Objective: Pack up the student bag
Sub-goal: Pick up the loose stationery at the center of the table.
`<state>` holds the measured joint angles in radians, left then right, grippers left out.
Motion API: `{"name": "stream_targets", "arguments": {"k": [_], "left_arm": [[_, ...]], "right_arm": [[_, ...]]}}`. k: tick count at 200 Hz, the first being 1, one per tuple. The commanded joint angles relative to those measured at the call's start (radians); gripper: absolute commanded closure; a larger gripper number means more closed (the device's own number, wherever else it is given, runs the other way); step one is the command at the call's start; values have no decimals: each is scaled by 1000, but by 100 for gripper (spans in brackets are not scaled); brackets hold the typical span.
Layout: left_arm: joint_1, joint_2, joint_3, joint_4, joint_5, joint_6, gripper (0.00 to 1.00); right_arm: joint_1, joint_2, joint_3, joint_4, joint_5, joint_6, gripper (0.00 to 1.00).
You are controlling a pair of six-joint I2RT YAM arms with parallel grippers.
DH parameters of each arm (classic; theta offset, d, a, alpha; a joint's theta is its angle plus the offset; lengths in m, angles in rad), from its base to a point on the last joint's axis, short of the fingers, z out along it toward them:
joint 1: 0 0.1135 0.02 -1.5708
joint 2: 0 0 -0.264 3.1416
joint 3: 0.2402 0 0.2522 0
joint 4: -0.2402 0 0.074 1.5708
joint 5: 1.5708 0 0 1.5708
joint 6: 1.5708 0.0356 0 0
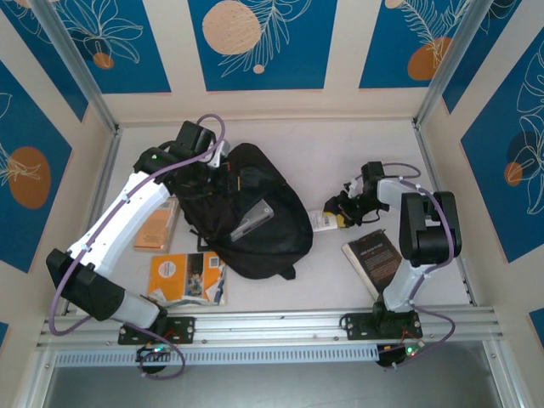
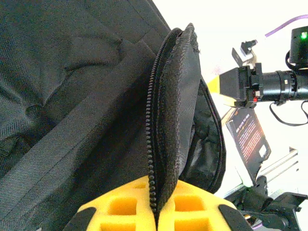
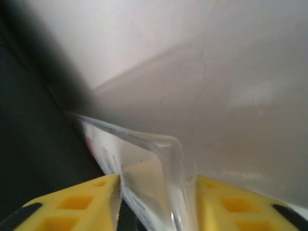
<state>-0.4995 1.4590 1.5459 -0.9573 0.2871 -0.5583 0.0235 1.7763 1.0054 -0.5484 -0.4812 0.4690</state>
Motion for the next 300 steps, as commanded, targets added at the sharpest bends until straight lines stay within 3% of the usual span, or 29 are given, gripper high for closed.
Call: {"name": "stream_targets", "arguments": {"k": [1,16,35,46,65,75,107,149,176,203,247,284,300], "left_arm": [[8,-14,-10,5,16,-2,100],[9,-12,-9,9,18,-2,100],[10,-9,-5,13,24,-6,100],[10,-8,0,15,27,-9,100],[10,-6,14,15,29,-14,100],[10,-6,21,14,27,-16,100],[10,-6,38,12,21,-26,100],[10,1,52,11,26,-40,100],[10,9,60,11,26,-40,100],[10,13,68,12,26,-41,100],[13,12,63,9,19,-35,100],[16,9,61,8,19,-34,100],[20,6,64,7,17,-35,100]], "right_arm": [[5,-45,-26,56,-170,63,66],[15,-56,-41,84,-207,95,69],[28,-75,-62,101,-220,119,80],[29,-94,-72,101,-199,127,89],[23,-155,-75,87,-134,132,96],[21,-192,-57,51,-71,127,100],[72,-292,55,-124,189,86,100],[248,-361,217,-379,558,83,100],[318,-324,366,-556,687,32,100],[349,-286,457,-668,711,3,100],[396,-206,484,-716,647,-35,100],[417,-148,473,-694,619,-48,83],[417,-140,462,-678,608,-46,81]]}}
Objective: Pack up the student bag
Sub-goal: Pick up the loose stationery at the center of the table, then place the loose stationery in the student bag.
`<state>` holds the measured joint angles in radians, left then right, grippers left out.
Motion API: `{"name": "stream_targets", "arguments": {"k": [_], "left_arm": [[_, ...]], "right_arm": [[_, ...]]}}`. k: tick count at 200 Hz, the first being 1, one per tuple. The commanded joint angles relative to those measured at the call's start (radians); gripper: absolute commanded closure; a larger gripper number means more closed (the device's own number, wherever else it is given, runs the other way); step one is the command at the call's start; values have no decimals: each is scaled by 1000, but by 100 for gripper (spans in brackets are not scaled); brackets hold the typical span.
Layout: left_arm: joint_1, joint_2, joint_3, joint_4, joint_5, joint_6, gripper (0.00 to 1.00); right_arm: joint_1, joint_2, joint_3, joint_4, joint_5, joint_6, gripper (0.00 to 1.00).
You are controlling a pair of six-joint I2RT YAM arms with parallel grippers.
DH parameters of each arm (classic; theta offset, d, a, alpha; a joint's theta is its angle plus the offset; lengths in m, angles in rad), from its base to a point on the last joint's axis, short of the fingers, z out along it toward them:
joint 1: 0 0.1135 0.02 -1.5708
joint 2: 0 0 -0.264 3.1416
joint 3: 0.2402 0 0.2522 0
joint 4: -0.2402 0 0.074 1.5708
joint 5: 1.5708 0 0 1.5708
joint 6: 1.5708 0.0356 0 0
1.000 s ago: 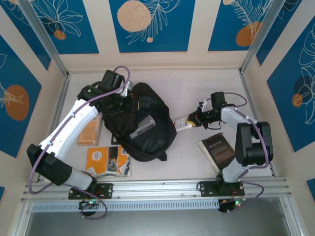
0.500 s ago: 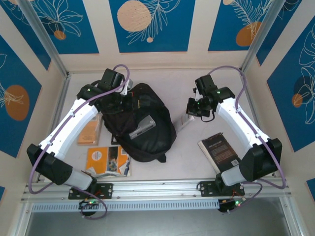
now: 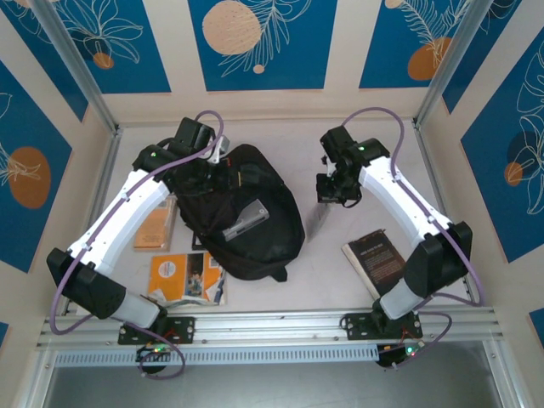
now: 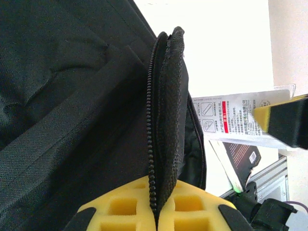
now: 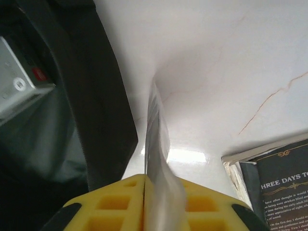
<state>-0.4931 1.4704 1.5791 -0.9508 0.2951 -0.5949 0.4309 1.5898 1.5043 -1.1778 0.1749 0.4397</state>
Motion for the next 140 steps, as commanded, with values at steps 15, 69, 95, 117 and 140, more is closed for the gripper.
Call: {"name": "stream_targets", "arguments": {"k": [15,69,95,117,140], "left_arm": [[15,-7,34,-2,10,3,100],[15,-7,85,13,29,-39,100],[15,7,161,21,35,-85,100],[13,22,237,16,26,-111,100],[13,46,317,10,28,-129,100]], "right_arm": [[7,50,-41,-40,-60,-16,81],[0,-89,89,-67,55,15,100],[-7,-179,180,-74,5,72,100],[-8,-248,233,-60,-107,136,100],[-10,-293,260,-49,-214,211,100]]}}
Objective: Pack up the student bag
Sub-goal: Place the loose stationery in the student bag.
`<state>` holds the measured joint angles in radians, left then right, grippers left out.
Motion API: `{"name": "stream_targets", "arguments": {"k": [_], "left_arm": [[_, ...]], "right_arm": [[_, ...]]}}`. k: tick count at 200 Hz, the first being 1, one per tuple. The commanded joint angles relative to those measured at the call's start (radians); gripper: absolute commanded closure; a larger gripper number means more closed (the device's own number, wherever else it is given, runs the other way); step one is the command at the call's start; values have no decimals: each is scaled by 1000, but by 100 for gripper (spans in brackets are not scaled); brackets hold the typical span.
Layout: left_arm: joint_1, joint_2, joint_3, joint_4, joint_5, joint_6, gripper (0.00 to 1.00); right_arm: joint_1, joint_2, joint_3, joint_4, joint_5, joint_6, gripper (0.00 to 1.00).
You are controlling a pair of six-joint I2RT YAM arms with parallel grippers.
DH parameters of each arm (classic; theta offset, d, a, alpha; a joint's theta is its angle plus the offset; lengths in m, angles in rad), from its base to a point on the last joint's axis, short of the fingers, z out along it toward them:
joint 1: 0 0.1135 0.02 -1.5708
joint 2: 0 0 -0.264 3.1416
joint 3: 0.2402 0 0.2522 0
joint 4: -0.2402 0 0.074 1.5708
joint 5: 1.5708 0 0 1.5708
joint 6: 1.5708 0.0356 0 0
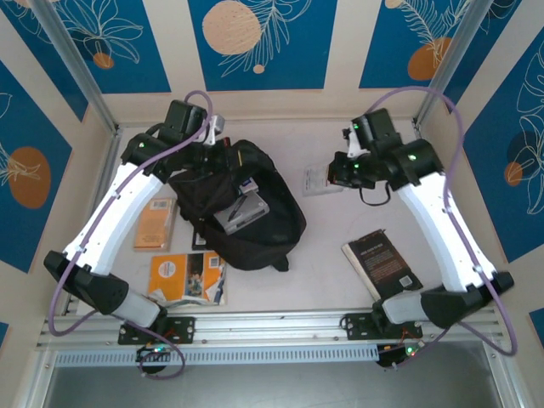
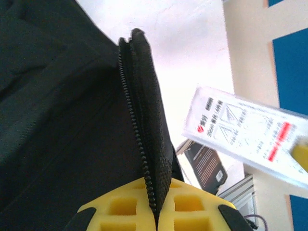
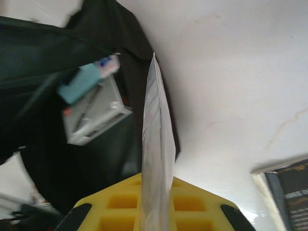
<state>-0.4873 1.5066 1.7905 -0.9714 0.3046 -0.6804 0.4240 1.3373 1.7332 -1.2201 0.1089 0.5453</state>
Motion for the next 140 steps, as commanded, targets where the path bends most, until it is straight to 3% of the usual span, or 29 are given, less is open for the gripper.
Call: {"name": "stream_targets", "arguments": {"k": [1,45,70,96,140], "left_arm": [[7,11,108,31,19,-44,100],[-11,65,181,44,50,-70,100],[-33,79,190,80,67,-85,100],[-64,98,206,109,79,-100,100],[-105,137,238,140,88,-119,100]], "right_arm": [[-3,-42,31,-5,-154,109,100],[-6,-111,-113,185,-421,385,100],[16,-127,-266,340,-471,550,100],[63,-130,-398,529,-413,689,100],[130,-122,-603,879,-198,942,100]]}}
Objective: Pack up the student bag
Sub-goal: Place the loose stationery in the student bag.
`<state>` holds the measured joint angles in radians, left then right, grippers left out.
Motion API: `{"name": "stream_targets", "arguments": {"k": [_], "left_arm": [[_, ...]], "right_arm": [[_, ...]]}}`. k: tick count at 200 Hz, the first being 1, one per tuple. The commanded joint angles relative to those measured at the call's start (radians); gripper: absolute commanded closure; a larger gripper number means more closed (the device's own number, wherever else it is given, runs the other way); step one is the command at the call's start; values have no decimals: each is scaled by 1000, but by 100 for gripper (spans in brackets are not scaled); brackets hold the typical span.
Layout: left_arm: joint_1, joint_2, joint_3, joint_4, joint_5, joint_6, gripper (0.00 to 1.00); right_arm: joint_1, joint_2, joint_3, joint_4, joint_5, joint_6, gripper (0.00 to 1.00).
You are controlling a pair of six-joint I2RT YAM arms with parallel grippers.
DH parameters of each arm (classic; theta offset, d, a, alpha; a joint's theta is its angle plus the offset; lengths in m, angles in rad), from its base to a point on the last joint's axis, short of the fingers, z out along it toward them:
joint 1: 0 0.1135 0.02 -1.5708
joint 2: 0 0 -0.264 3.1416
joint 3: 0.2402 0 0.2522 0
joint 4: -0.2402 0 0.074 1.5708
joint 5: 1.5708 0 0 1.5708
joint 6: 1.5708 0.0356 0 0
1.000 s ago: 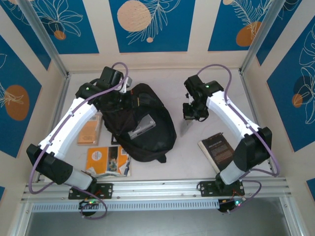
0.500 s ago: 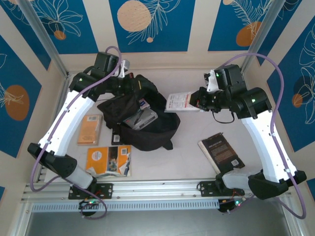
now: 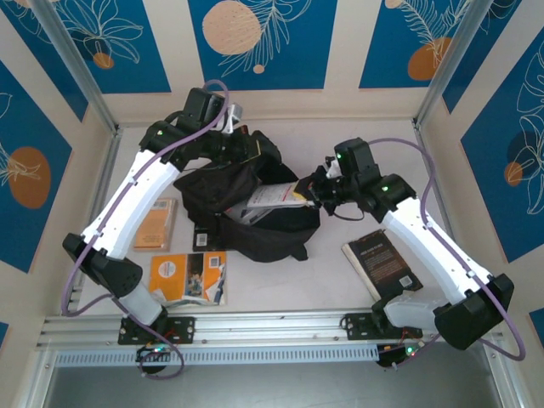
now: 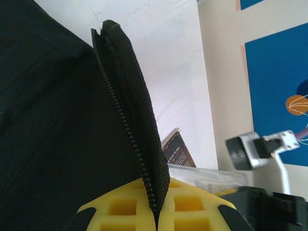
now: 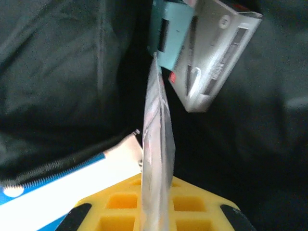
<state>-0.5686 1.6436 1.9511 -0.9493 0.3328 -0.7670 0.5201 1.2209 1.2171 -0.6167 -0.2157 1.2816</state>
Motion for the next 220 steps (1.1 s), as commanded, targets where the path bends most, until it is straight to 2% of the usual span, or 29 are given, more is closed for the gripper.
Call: {"name": "stream_targets", "arguments": {"k": [1,25,61,77,89,111,120,135,176,220], "left_arm": [[-25,0,79,118,60,-33,100],[-27,22,121,120,62,-44,100],[-27,46,149,132,63,-60,100],[-26,49,154,129,56,-60,100],[-23,51,154,128,52,-62,100],[-17,54,152,122,51,-58,100],[-14,54,151,120,50,-57,100],[-10,53,149,116,50,-52,100],[6,54,143,103,49,-41,100],[20,43,114,99,49,-28,100]], "right_arm": [[35,-5,-87,283,137,210,100],[63,79,-96,376,190,220,100],[92,229,-63,498,225,204,88],[99,291,-23,481,229,179,84],[105,322,-11,463,240,173,74],[103,360,11,445,207,147,46],[104,361,30,409,205,116,38],[103,347,50,352,206,71,32],[97,300,138,36,216,-53,30],[90,197,115,-128,230,-121,29]]}}
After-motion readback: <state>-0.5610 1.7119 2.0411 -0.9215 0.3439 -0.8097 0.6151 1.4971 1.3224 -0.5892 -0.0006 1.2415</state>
